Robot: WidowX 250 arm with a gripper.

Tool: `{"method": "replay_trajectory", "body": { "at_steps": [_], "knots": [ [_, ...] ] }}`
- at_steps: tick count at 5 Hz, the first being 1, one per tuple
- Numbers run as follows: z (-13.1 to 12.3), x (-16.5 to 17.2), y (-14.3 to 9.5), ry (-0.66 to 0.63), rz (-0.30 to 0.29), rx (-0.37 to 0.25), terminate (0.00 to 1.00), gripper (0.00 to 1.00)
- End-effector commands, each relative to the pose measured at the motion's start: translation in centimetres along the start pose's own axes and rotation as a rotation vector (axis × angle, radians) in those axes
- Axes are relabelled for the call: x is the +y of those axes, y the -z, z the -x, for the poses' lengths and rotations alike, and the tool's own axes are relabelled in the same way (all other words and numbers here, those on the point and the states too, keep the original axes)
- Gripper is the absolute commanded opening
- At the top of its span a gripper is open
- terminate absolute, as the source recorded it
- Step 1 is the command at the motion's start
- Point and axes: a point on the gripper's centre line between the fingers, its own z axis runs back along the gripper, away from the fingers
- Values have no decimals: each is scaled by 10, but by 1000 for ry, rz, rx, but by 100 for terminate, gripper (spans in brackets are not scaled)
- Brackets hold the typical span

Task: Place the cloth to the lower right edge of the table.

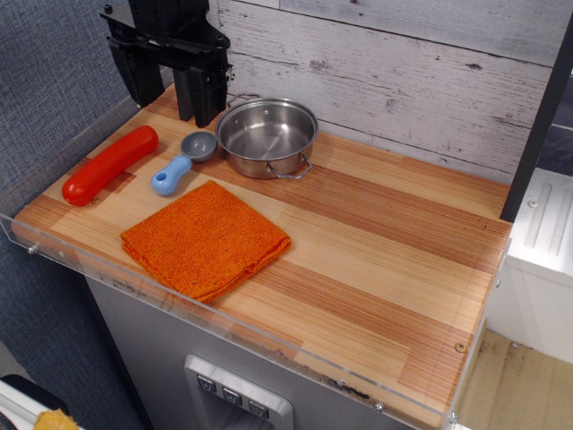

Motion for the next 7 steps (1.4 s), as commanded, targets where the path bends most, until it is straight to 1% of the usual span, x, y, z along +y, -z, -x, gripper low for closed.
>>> {"method": "replay_trajectory", "body": {
  "at_steps": [1,2,3,4,5,6,7],
  "knots": [
    [0,0,0,0,0,0,0,100],
    [19,-1,23,27,-78,65,0,100],
    [38,1,34,43,-116,92,0,100],
    [49,-3,40,62,-135,88,0,100],
    [52,-5,53,76,-81,61,0,100],
    [49,-9,61,80,-50,38,0,100],
    [44,-13,69,94,-49,49,0,100]
  ]
}}
